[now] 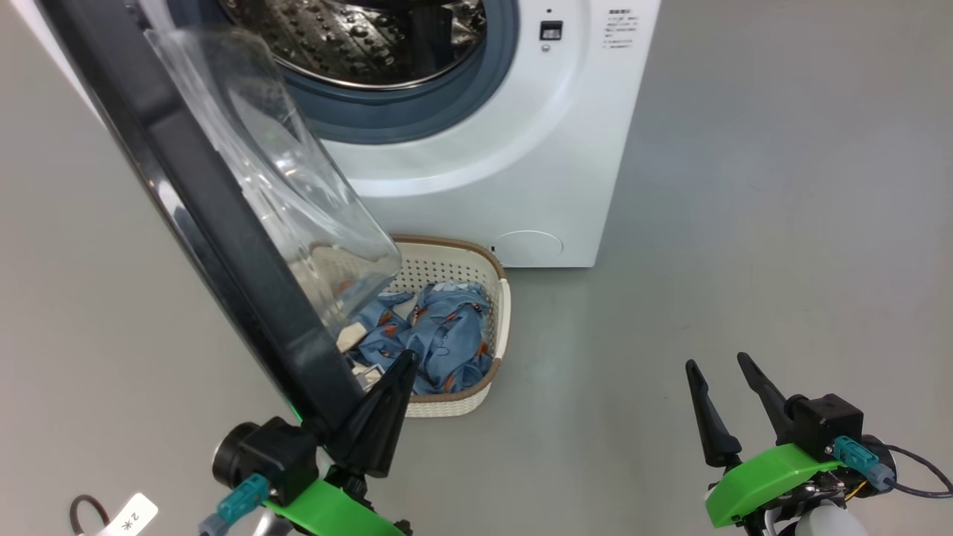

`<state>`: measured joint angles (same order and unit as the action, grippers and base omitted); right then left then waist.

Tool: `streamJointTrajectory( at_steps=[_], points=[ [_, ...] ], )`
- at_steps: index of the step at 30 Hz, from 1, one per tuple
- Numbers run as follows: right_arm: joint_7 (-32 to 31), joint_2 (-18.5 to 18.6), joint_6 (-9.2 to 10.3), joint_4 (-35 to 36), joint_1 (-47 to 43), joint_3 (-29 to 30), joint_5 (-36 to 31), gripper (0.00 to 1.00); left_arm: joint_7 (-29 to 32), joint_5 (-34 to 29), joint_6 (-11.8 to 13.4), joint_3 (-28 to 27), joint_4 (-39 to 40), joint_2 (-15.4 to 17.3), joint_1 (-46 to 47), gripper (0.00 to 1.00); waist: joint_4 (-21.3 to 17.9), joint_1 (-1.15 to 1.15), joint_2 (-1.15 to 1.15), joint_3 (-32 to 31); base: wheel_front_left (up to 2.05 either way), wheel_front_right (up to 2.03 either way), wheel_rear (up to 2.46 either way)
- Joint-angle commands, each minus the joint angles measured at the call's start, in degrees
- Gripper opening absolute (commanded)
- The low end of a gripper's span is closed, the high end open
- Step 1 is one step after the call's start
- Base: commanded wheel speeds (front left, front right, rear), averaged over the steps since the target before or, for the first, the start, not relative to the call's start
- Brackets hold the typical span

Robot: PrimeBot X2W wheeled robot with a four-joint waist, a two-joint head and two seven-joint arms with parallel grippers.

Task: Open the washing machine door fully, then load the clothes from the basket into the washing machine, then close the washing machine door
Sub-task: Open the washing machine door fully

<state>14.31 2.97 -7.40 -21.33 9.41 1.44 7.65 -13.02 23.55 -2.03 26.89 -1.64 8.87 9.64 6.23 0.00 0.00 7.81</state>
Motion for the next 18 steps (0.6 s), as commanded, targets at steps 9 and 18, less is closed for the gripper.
streamJointTrajectory(
  at_steps=[9,18],
  points=[
    [0.69,-0.09,-0.09,0.9,1.31,-1.19,0.97,1.0,-0.14,0.79,0.87,-2.76,0.95,2.39,-0.48,0.0,2.73,0.0,0.0,-0.45,0.0,0.0,0.0],
    [0.69,-0.09,-0.09,0.7,1.17,-1.18,0.88,1.0,0.2,1.74,3.02,-3.78,2.13,3.03,-3.82,0.0,4.73,0.0,0.0,-0.93,0.0,0.0,0.0]
  ],
)
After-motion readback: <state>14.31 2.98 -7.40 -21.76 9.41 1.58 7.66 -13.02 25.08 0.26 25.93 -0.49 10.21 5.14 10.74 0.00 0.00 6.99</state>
